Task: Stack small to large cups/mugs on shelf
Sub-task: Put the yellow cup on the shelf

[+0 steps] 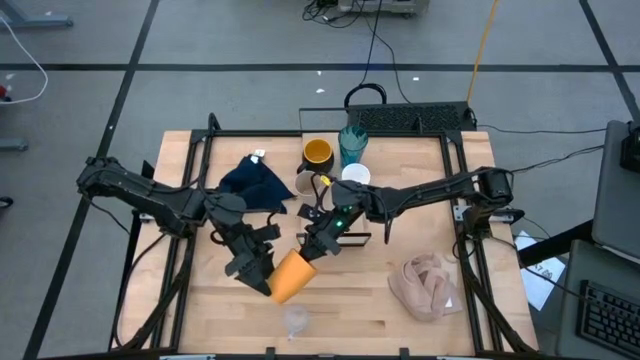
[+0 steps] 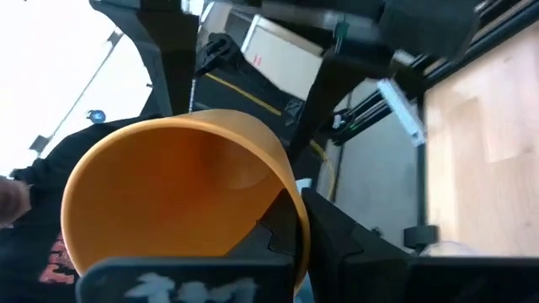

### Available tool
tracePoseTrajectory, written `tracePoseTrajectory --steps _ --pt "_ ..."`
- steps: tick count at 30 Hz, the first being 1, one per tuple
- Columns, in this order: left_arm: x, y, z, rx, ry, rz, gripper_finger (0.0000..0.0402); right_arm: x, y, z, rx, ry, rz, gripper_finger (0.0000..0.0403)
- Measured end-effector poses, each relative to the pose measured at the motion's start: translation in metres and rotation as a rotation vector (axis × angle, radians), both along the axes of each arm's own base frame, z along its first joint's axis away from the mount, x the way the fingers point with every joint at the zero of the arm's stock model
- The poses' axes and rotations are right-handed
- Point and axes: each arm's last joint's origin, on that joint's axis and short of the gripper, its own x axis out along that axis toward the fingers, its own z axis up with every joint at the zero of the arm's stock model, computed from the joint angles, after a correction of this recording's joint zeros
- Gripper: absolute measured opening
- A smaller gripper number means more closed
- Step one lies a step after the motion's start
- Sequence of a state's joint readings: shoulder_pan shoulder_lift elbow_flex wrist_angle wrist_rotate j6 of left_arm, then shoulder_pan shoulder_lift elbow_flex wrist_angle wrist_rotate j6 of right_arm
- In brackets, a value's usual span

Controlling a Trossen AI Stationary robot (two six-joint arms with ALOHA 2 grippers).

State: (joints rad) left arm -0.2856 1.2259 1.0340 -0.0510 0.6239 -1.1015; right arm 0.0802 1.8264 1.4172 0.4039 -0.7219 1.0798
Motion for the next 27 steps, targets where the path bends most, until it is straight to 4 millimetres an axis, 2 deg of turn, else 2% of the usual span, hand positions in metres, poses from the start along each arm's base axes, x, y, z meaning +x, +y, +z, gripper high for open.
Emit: tracePoseTrajectory --steps 4,12,27 --pt "0.000 0.001 -0.001 -0.003 0.015 0.006 0.0354 0.005 0.003 -0.005 0.014 0.000 0.014 0.0000" --pt "0.000 0.003 -0.004 -0.016 0.098 0.068 0.0353 0.012 -0.003 0.003 -0.010 -0.038 -0.005 0.0000" --pt "0.000 0.002 -0.004 -0.036 0.125 0.071 0.0353 0.013 -0.005 0.003 -0.030 -0.051 -0.015 0.0000"
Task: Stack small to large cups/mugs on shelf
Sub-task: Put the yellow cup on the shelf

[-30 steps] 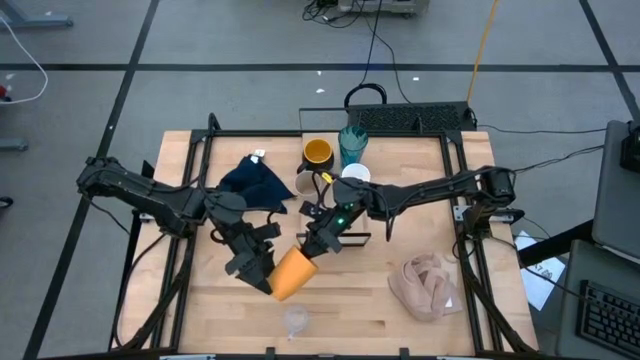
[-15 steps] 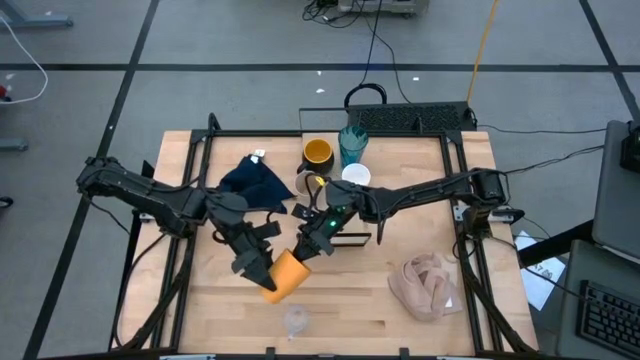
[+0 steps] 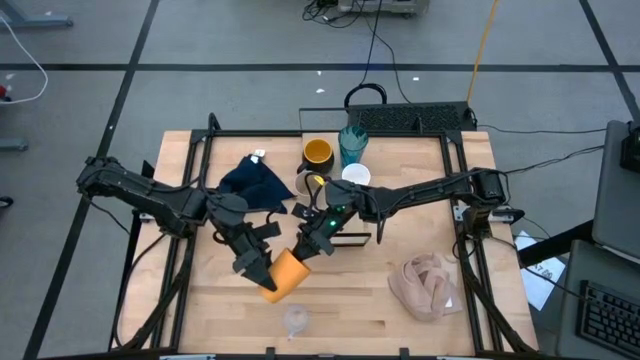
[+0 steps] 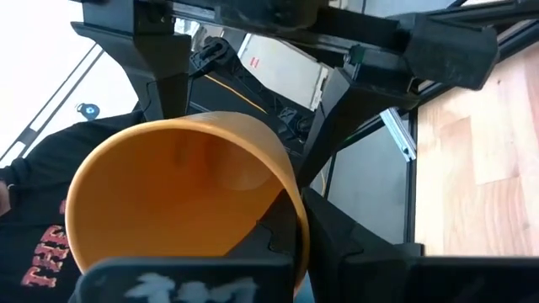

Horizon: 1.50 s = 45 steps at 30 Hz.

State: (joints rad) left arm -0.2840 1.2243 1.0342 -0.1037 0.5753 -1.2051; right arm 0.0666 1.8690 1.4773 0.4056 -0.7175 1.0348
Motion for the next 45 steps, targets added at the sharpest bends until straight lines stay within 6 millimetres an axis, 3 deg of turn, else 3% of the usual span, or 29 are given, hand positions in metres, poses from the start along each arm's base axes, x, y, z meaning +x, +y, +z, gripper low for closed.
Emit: tracePoseTrajectory --steps 5,14,21,24,31,37,41,45 --pt "0.000 0.000 0.000 -0.003 0.003 0.001 0.0349 0.000 -0.001 0.000 -0.003 -0.004 -0.010 0.0000" --pt "0.000 0.000 0.000 0.000 -0.001 0.001 0.0292 0.000 -0.005 0.000 -0.003 -0.003 -0.012 0.0000" --pt "0.000 0.001 0.000 -0.003 -0.004 0.001 0.0333 0.001 -0.006 0.002 -0.003 -0.029 -0.012 0.0003" --pt "0.000 0.000 0.000 -0.001 -0.002 0.002 0.0333 0.001 -0.009 0.005 0.000 -0.045 -0.032 0.0021" --pt "0.000 -0.001 -0.001 -0.001 0.004 -0.001 0.0293 0.001 -0.015 0.006 0.016 -0.038 -0.020 0.0096" --pt "0.000 -0.002 -0.001 -0.006 0.009 -0.002 0.0323 0.000 -0.016 0.006 0.021 -0.029 0.013 0.0154" --pt "0.000 -0.002 -0.001 -0.006 0.009 -0.004 0.0329 0.000 -0.026 0.006 0.024 -0.026 0.012 0.0173" --pt "0.000 -0.002 -0.001 -0.003 0.005 -0.005 0.0306 -0.002 -0.038 0.008 0.033 -0.020 0.052 0.0177"
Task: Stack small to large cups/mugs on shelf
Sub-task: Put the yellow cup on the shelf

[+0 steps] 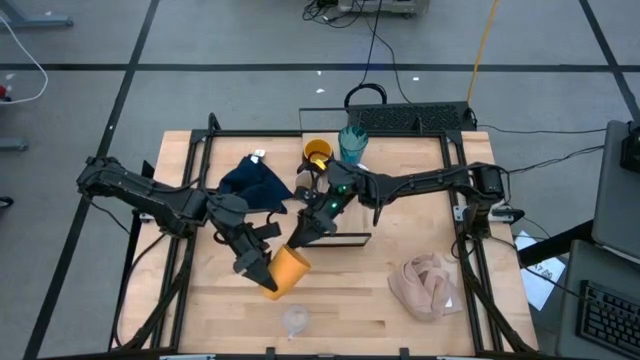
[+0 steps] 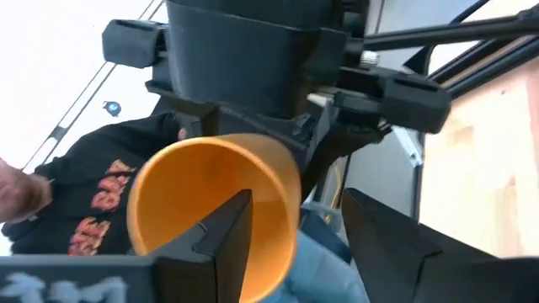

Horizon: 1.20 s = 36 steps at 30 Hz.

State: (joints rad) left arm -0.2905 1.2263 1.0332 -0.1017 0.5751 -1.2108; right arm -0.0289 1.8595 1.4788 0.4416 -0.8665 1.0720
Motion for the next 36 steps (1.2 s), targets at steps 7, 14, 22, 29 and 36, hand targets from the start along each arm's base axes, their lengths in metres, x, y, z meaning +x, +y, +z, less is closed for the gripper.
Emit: tracePoseTrajectory --steps 7,14,22,29,36 --pt "0.001 0.002 0.000 0.026 -0.031 0.005 0.0309 -0.010 -0.023 0.011 0.018 0.005 0.066 0.0172" --pt "0.004 0.010 0.008 0.141 -0.220 0.115 0.0318 -0.038 -0.048 0.044 -0.024 -0.035 0.029 0.0172" --pt "-0.001 0.037 0.024 0.334 -0.433 0.268 0.0294 -0.100 -0.069 0.090 -0.124 -0.039 -0.079 0.0171" --pt "-0.013 0.070 0.028 0.583 -0.486 0.373 0.0327 -0.155 -0.073 0.122 -0.184 -0.024 -0.263 0.0171" --pt "-0.015 0.095 0.018 0.813 -0.458 0.382 0.0299 -0.189 -0.071 0.131 -0.204 0.063 -0.411 0.0171"
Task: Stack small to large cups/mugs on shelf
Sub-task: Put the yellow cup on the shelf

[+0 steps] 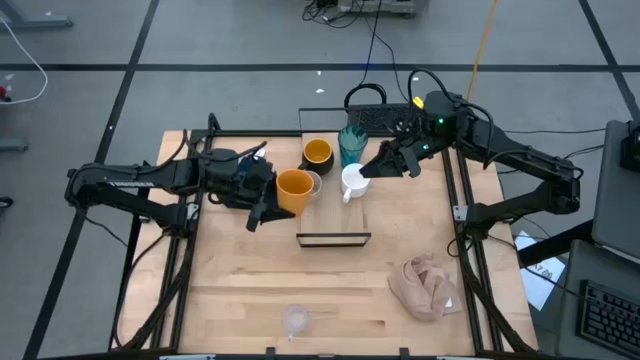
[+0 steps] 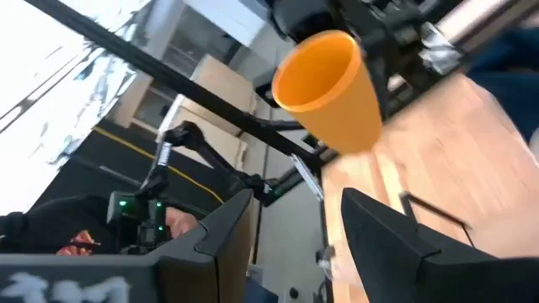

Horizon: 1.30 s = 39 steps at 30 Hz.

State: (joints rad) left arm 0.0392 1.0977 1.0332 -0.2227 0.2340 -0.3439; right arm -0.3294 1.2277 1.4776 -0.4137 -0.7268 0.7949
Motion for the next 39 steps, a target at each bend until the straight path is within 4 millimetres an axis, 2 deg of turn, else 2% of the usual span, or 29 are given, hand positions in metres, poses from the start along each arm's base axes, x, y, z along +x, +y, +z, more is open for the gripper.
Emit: tracePoseTrajectory --steps 5,10,15,19,26,32,34,39 --pt "0.000 0.011 -0.006 0.114 0.009 0.042 0.0299 -0.009 0.000 0.001 0.008 0.036 -0.056 0.0171" --pt "0.000 0.021 -0.029 0.125 0.055 0.078 0.0302 -0.009 0.000 0.001 0.034 0.048 -0.065 0.0171" --pt "0.002 0.026 -0.047 0.086 -0.053 0.083 0.0296 -0.009 0.000 0.000 0.044 0.054 -0.080 0.0171" --pt "0.001 0.031 -0.068 0.086 -0.063 0.094 0.0304 -0.009 0.000 0.000 0.048 0.061 -0.093 0.0171" --pt "-0.006 0.029 -0.101 0.069 -0.112 0.070 0.0297 -0.014 -0.006 -0.009 0.079 0.162 -0.123 0.0171" --pt "-0.011 0.028 -0.118 0.079 -0.115 0.045 0.0308 -0.014 -0.008 -0.009 0.101 0.166 -0.138 0.0171" --pt "-0.012 0.027 -0.117 0.085 -0.152 0.034 0.0309 -0.014 -0.008 -0.009 0.101 0.167 -0.139 0.0171" --pt "-0.016 0.022 -0.133 0.086 -0.120 0.011 0.0300 -0.014 -0.009 -0.009 0.101 0.174 -0.164 0.0171"
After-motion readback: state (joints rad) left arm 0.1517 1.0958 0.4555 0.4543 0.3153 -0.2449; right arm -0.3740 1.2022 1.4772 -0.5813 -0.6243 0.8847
